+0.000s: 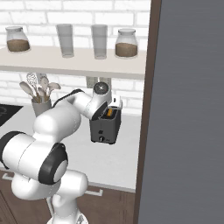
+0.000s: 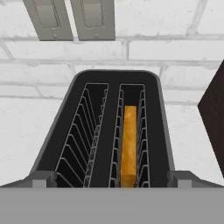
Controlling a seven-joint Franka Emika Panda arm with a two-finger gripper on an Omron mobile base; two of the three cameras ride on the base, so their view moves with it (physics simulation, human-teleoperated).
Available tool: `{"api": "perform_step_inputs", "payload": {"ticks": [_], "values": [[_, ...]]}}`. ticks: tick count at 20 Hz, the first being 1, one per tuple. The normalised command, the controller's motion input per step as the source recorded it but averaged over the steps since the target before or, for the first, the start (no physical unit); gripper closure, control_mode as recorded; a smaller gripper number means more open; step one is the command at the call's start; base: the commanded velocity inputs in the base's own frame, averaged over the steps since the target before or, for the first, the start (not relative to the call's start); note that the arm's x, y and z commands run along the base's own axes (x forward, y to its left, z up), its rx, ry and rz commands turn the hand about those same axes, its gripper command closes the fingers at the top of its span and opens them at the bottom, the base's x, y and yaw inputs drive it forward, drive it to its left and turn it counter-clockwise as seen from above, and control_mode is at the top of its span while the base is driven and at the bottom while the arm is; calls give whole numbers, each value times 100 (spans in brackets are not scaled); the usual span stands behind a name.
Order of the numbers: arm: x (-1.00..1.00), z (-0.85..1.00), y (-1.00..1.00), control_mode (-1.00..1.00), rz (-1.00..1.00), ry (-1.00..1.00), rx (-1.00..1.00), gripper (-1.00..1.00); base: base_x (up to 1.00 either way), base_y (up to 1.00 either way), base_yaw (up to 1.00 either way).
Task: Start the toaster. Once the lever pops up, take the bread to the plate on the dining counter.
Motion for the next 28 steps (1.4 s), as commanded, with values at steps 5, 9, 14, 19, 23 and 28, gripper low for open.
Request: {"api": "perform_step_inputs", "payload": {"ticks": [5,9,14,19,23,28], "values": [[0,0,0,-100,0,0,0,-100,0,0,0],[0,0,0,-100,0,0,0,-100,0,0,0],[0,0,0,-100,0,0,0,-100,0,0,0],[0,0,0,-100,0,0,0,-100,0,0,0],[0,0,0,-100,0,0,0,-100,0,0,0],[0,0,0,-100,0,0,0,-100,0,0,0]]}}
